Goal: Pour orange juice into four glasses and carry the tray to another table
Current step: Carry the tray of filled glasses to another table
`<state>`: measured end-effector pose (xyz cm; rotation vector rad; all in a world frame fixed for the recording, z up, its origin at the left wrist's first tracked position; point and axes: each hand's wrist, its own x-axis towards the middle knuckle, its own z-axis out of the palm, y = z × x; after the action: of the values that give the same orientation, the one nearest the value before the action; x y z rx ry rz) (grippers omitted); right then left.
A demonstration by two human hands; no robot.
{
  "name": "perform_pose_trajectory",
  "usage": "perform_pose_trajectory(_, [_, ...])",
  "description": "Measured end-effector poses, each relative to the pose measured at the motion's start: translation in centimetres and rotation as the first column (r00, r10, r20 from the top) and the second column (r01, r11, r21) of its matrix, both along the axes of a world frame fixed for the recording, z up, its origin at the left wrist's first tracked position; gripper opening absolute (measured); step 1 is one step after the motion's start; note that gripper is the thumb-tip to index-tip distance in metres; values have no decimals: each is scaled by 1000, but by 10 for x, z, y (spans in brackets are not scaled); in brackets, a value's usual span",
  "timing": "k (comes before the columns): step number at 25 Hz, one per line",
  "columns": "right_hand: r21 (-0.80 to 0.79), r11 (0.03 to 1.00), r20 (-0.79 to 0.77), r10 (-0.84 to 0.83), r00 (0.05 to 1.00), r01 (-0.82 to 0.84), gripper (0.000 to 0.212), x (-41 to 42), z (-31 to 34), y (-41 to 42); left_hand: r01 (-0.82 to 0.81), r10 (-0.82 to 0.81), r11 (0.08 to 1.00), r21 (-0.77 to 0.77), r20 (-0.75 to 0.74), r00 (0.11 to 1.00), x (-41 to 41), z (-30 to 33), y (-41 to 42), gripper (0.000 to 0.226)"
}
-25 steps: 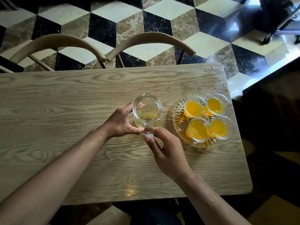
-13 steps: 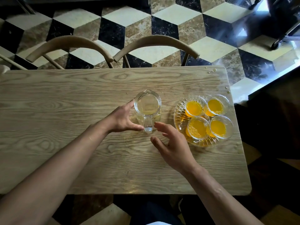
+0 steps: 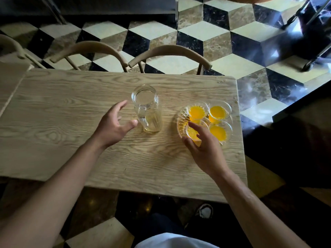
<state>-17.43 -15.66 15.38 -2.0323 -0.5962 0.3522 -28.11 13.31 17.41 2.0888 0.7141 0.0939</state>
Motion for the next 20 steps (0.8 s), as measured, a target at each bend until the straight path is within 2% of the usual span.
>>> perform_pose_trajectory(3, [-31, 999, 34, -6, 999, 7, 52, 8, 6, -34, -160, 159, 987, 13, 75, 985, -12, 6, -49, 94])
perform_pose_trajectory(6, [-53, 999, 25, -2, 1000, 3, 53, 17, 12, -65, -218, 215, 976, 19, 113, 970, -18, 7, -95, 89])
perform_pose_trajectory(9, [-68, 998, 28, -7, 1000, 9, 54, 27, 14, -96, -181, 175, 983, 40, 128, 976, -20, 6, -140, 85])
perform_pose_trajectory(13, [-121, 992, 10, -31, 999, 32, 54, 38, 11, -127, -169, 175, 983, -75, 90, 980, -16, -9, -172, 67])
perform_pose_trajectory(20, [-218, 966, -60, -155, 986, 138, 50, 62, -10, -139, -226, 232, 951, -213, 3, 973, 15, -51, -171, 49])
